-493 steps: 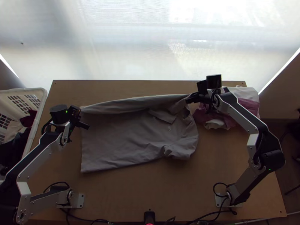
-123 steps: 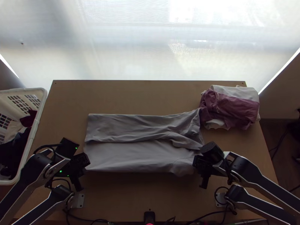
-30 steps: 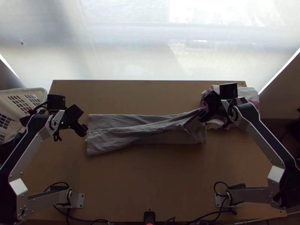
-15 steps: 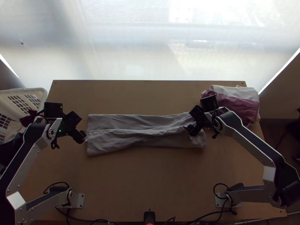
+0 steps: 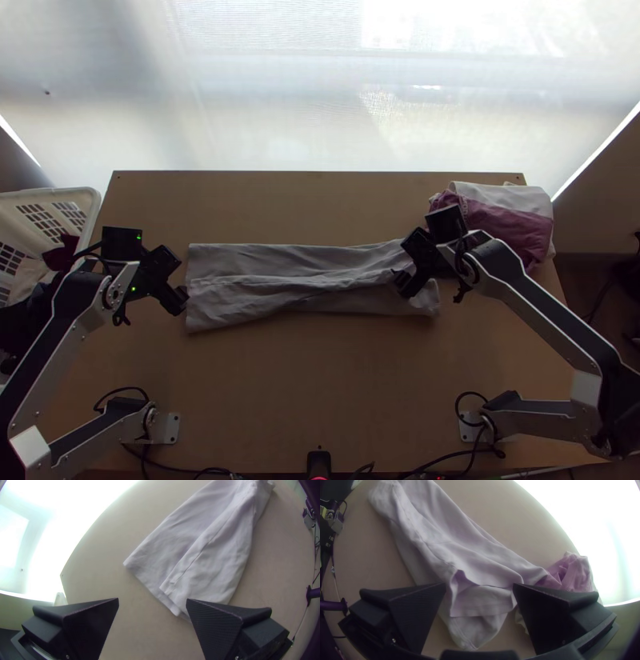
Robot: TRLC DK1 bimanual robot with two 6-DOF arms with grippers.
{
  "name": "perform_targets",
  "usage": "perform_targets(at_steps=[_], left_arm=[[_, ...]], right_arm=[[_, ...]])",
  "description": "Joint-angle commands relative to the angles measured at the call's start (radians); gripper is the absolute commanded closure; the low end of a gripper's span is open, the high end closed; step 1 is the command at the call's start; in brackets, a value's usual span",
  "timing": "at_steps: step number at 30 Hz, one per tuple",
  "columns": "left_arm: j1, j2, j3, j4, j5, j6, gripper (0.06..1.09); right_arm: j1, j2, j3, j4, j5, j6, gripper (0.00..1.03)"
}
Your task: Fold the t-shirt
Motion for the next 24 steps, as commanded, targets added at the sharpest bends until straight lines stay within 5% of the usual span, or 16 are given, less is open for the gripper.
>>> perform_targets(at_steps=[1,6,9,11,17,24], left_arm=[[-0.176,-0.034,-0.004,-0.048,-0.021,-0.085,0.11],[-0.346,-0.018,-0.020,-0.081,-0.021,-0.184,0.28],[-0.377,0.028,-0.037,-0.071,-0.015,-0.198,0.53],[-0.379,0.057,-0.043,-0.059,-0.008,-0.198,0.58],[-0.380,0.063,-0.058,0.002,0.020,-0.193,0.99],[-0.340,0.110,-0.150,0.110,0.020,-0.215,1.03]], right_arm=[[0.131,-0.062,-0.013,-0.059,-0.012,0.054,0.16],[0.212,-0.063,-0.047,-0.065,-0.012,0.071,0.35],[0.238,-0.056,-0.053,-0.065,-0.012,0.077,0.47],[0.248,-0.048,-0.055,-0.065,-0.012,0.079,0.53],[0.277,-0.031,-0.078,-0.015,-0.015,0.080,0.79],[0.277,0.076,-0.085,0.087,-0.046,0.080,0.91]])
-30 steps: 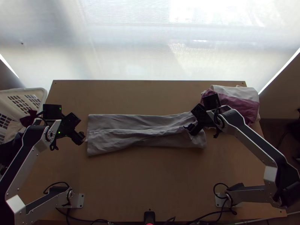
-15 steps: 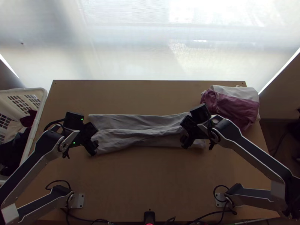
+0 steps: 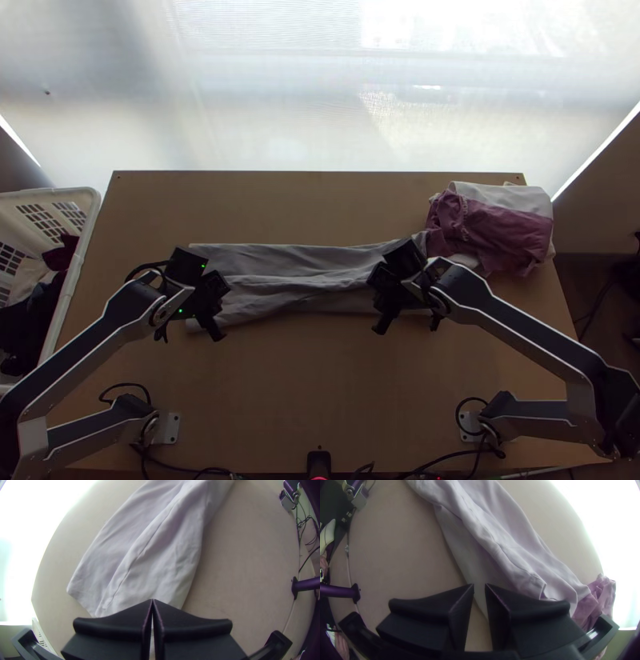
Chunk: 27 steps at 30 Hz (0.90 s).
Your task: Fold the t-shirt
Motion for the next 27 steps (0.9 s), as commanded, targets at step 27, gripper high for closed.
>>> perform_targets(at_steps=[27], left_arm=[[0.256,0.201,-0.158,0.283,0.002,0.041,1.05]], right_arm=[[-0.088,0.393,0.164,0.220,-0.052,-0.081,0.95]])
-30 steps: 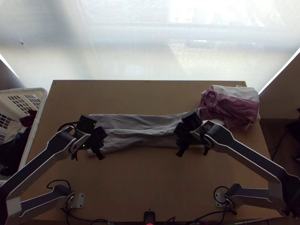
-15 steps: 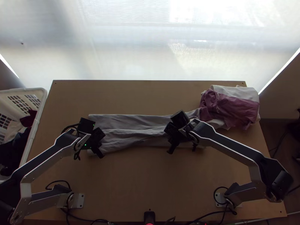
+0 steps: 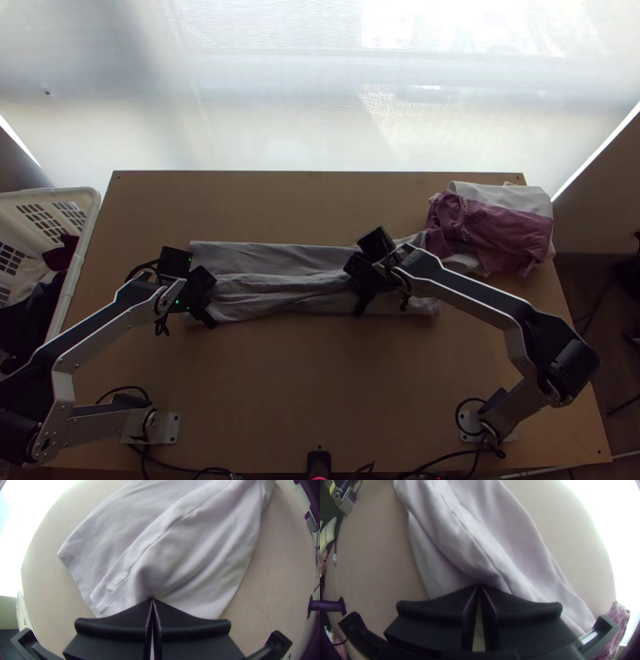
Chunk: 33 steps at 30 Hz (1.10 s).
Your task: Fold the t-shirt
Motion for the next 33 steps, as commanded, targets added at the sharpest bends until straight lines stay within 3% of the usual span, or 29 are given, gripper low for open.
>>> perform_targets(at_steps=[1,10,13,14,15,16,23,33], left_arm=[[0.031,0.008,-0.011,-0.009,-0.010,0.017,1.05],[0.033,-0.070,-0.006,-0.045,-0.013,0.023,1.02],[0.020,-0.145,-0.014,-0.045,-0.032,0.030,0.82],[0.019,-0.168,-0.013,-0.043,-0.044,0.039,0.67],[0.016,-0.187,-0.011,-0.043,-0.055,0.048,0.34],[0.016,-0.198,-0.008,-0.043,-0.076,0.056,0.09],[-0.003,-0.337,-0.026,-0.043,-0.110,0.183,0.10],[-0.264,-0.557,-0.148,-0.077,-0.225,0.269,0.10]], right_arm=[[-0.060,0.086,0.076,0.026,-0.002,-0.028,0.95],[-0.083,0.141,0.128,0.026,-0.003,-0.026,0.95],[-0.082,0.149,0.124,0.027,-0.009,-0.026,0.95],[-0.082,0.150,0.122,0.027,-0.011,-0.026,0.95],[-0.082,0.152,0.120,0.027,-0.011,-0.026,0.95],[-0.082,0.153,0.119,0.027,-0.014,-0.026,0.95],[-0.080,0.161,0.117,0.030,-0.025,-0.023,0.95],[-0.088,0.172,0.114,0.030,-0.028,-0.023,0.95]])
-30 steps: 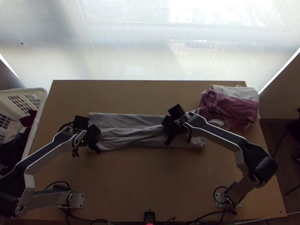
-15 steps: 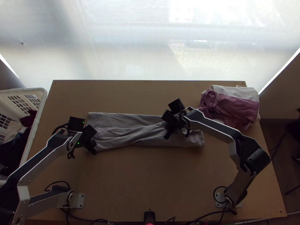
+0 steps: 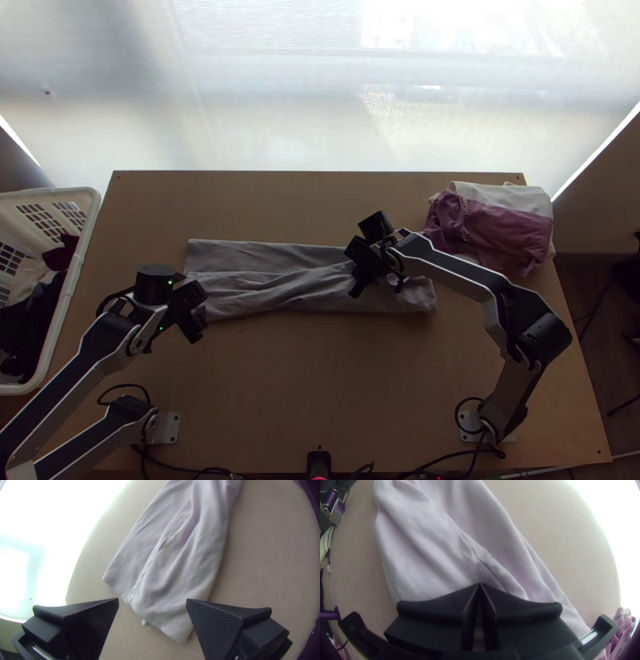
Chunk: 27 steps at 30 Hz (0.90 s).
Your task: Fold the t-shirt
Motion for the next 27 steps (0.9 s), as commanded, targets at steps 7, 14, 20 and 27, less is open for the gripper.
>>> perform_targets(at_steps=[7,14,20,27], left_arm=[[-0.296,-0.206,-0.197,0.042,-0.144,0.096,0.10],[-0.301,-0.180,-0.256,0.172,-0.152,0.128,0.10],[-0.313,-0.163,-0.303,0.243,-0.154,0.140,0.10],[-0.296,-0.153,-0.358,0.336,-0.164,0.196,0.10]], right_arm=[[-0.008,0.015,-0.001,0.000,-0.011,0.005,0.95],[-0.009,0.015,-0.004,0.000,-0.015,0.010,0.95],[-0.015,0.016,-0.001,0.000,-0.019,0.010,0.95],[-0.015,0.015,-0.001,-0.001,-0.023,0.011,0.96]])
